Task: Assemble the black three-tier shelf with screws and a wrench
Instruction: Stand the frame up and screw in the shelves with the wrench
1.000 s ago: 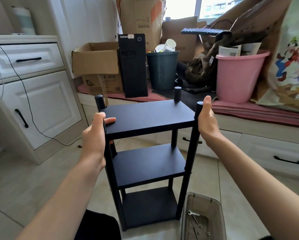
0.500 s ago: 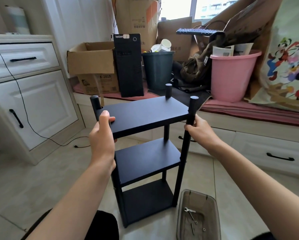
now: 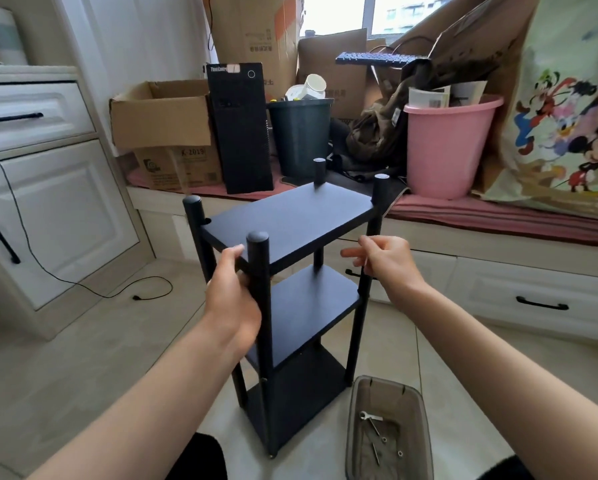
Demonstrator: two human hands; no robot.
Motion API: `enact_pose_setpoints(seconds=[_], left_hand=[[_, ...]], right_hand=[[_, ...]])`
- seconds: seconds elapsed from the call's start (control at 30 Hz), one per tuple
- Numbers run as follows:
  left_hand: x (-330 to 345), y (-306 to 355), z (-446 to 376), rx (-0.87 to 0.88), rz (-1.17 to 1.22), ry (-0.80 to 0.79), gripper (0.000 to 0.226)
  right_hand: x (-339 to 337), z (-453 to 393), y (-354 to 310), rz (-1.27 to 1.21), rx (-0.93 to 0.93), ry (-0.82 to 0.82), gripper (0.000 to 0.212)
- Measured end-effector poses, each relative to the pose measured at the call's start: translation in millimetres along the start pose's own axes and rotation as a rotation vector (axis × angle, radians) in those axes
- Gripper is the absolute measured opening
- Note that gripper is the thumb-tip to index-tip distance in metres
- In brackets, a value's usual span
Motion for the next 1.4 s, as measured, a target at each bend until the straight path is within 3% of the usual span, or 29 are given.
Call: enact_pose_setpoints(seconds=[0.13, 0.27, 0.4, 0.53, 0.67, 0.8, 0.93, 1.4], left_hand=[[21, -13, 3, -0.090, 0.005, -0.217, 0.043], [40, -28, 10, -0.138, 0.050, -0.187, 0.025], [66, -44, 20, -0.162, 0.099, -0.137, 0.037], [81, -57, 26, -0.169, 0.025, -0.191, 0.044], [81, -62, 20, -0.161, 0.015, -0.295, 0.054], [73, -62, 16, -0.132, -0.035, -0.468, 0.028], [64, -60, 14, -0.089, -0.058, -0.523, 0.045], [64, -61, 20, -0.041, -0.026, -0.501, 0.026]], right_hand=[[-9, 25, -7, 0.045, -0.005, -0.145, 0.036], [-22, 52, -18, 0.008, -0.025, -0.154, 0.042], [-36, 71, -24, 0.022, -0.017, -0.163, 0.043], [-47, 85, -17, -0.115, 0.107, -0.285, 0.037], [-62, 96, -9, -0.244, 0.139, -0.299, 0.028], [-74, 113, -12, -0.158, -0.042, -0.235, 0.024], [-74, 125, -15, -0.035, -0.266, -0.159, 0.020], [-61, 124, -11, 0.051, -0.412, -0.073, 0.025]])
Point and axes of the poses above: each hand's wrist, its own z-axis away from the middle knuckle, its own x-axis out of the palm, y = z × x, the point moved 3 cm from there along -z, towards the middle knuckle, and after that the axes turned 5 degrees about x, right-handed, at the moved point
